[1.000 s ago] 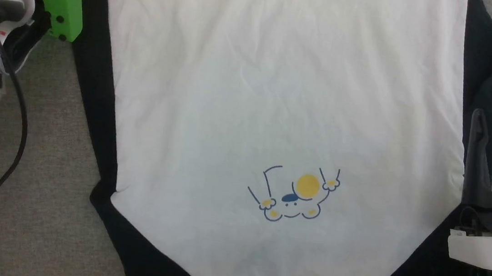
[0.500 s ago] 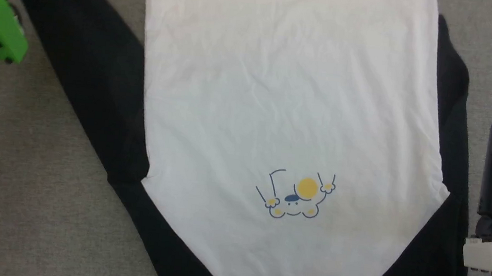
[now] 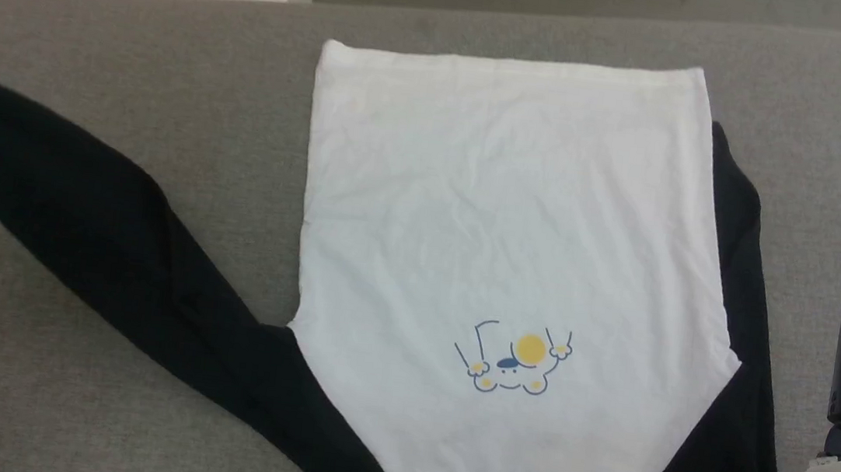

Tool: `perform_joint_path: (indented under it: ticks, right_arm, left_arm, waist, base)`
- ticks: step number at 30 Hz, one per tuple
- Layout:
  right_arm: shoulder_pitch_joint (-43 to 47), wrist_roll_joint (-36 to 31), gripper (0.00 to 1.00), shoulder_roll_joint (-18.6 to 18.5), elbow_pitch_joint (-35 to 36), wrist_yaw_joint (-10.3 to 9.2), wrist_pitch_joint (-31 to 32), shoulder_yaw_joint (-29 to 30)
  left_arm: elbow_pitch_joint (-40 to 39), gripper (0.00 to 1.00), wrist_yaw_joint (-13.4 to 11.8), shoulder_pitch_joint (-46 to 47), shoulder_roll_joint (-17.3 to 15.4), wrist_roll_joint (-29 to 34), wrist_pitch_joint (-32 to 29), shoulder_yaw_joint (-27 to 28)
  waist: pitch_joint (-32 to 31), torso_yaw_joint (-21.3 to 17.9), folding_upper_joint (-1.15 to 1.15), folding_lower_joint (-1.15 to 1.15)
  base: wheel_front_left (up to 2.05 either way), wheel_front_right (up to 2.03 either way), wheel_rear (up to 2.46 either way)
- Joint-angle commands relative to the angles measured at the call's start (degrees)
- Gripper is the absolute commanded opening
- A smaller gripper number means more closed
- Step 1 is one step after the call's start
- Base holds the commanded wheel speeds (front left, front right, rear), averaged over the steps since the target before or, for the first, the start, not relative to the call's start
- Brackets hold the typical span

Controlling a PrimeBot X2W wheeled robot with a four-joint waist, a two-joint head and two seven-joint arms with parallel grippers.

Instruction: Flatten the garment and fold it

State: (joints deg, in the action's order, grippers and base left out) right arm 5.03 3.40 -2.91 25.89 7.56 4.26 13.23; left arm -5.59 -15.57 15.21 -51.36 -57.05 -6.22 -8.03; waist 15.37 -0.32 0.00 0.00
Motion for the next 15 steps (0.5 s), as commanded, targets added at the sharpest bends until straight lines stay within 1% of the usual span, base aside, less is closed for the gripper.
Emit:
perform_joint_path:
  ticks: [1, 7, 15]
  right_arm:
    - [0.7, 0.4, 1.0, 0.0, 0.1, -0.08, 0.3, 0.0]
    - [2.3, 0.6, 1.0, 0.0, 0.3, -0.08, 0.9, 0.2]
    - [4.1, 1.4, 1.0, 0.0, 0.2, -0.08, 1.5, -0.2]
  left_arm:
    - [-1.2, 0.0, -0.9, -3.3, -0.9, -1.1, 1.1, 1.7]
    - [-5.7, 0.0, -3.4, -15.1, -2.6, -3.6, 3.6, 9.4]
    - [-12.1, 0.0, -5.0, -26.0, -3.3, -5.4, 3.9, 16.0]
  waist:
    - [-3.7, 1.8, 0.0, 0.0]
    - [-7.3, 2.4, 0.0, 0.0]
    - [-10.6, 3.0, 0.0, 0.0]
  base:
    - [0.0, 0.0, 0.0]
    - [0.0, 0.0, 0.0]
    - [0.0, 0.0, 0.0]
